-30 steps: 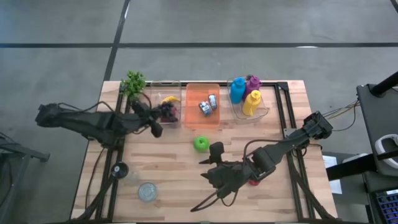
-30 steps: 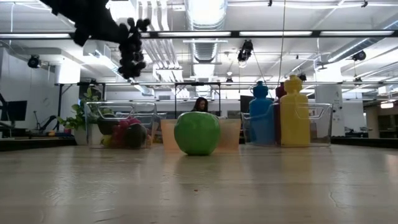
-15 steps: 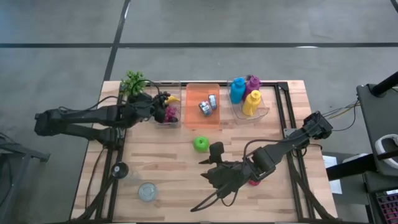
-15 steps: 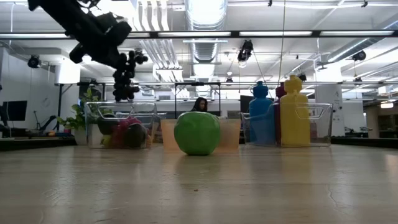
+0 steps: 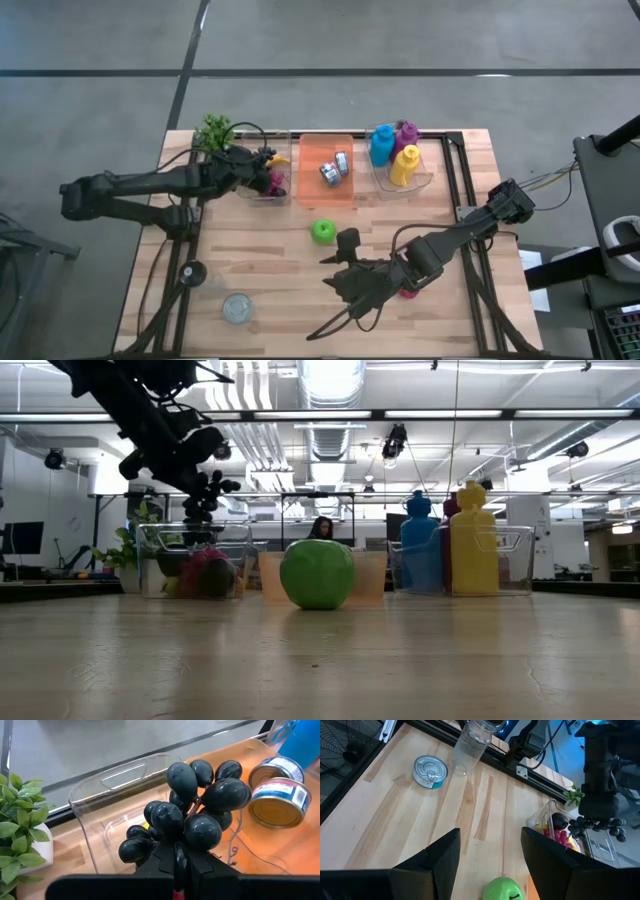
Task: Pick & Place Food Item
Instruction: Put the black grapes into the left transparent bin
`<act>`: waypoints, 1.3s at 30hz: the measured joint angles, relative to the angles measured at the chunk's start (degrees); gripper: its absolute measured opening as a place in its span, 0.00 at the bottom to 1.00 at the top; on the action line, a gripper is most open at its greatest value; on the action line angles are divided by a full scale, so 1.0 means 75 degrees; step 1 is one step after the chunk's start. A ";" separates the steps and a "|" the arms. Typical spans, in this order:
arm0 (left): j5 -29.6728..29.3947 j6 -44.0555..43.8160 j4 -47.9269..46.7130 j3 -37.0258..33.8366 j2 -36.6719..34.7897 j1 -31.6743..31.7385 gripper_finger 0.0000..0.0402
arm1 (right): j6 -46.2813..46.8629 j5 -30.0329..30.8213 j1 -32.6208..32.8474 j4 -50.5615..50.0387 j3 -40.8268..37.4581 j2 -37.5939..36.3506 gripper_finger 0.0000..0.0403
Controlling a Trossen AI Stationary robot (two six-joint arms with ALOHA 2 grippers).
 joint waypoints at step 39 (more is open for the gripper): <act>0.0111 0.0082 0.0006 -0.0003 0.0001 -0.0003 0.29 | 0.0039 -0.0016 0.0000 -0.0010 -0.0004 0.0012 0.51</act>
